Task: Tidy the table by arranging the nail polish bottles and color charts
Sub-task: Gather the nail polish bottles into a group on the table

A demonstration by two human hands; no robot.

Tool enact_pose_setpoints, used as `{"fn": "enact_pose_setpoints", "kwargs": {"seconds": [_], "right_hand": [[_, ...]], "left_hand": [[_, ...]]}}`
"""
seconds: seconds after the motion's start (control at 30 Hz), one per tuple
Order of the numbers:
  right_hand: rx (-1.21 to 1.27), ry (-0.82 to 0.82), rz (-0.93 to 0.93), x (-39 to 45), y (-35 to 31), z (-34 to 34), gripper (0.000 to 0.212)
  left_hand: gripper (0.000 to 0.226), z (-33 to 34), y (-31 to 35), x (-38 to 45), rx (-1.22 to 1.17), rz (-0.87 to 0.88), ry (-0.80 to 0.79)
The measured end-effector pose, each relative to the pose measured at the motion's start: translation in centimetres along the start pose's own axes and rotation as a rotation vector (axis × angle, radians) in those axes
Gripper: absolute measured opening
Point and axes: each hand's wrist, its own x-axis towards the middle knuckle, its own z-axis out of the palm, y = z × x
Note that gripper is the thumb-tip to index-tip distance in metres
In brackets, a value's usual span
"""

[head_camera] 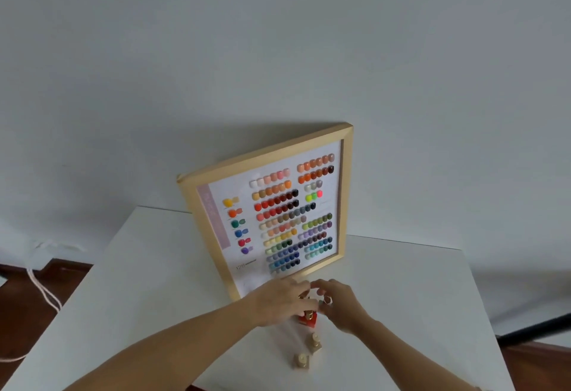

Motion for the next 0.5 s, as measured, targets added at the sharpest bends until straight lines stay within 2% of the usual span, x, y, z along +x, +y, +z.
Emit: {"fn": "enact_pose_setpoints", "kwargs": {"seconds": [0.2, 0.3, 0.4, 0.5], "right_hand": [[0.006, -0.055, -0.029, 0.64, 0.12, 0.78, 0.029], [-0.005, -0.061, -0.041, 0.71, 0.31, 0.80, 0.022], [-0.003, -0.037, -0.024, 0.55, 0.34, 0.59, 0.020], [0.024, -0.005, 0.042, -0.01, 0.63, -0.17, 0.021]], "left_hand": [[0.039, 0.65, -0.73, -0.22, 0.018, 0.155, -0.021], [0.031, 0.77, -0.60, -0.09, -0.001, 0.178, -0.037], [0.034, 0.61, -0.56, 0.20, -0.020, 0.131, -0.041], [0.039, 0.19, -0.62, 0.36, -0.089, 0.004, -0.042]]}}
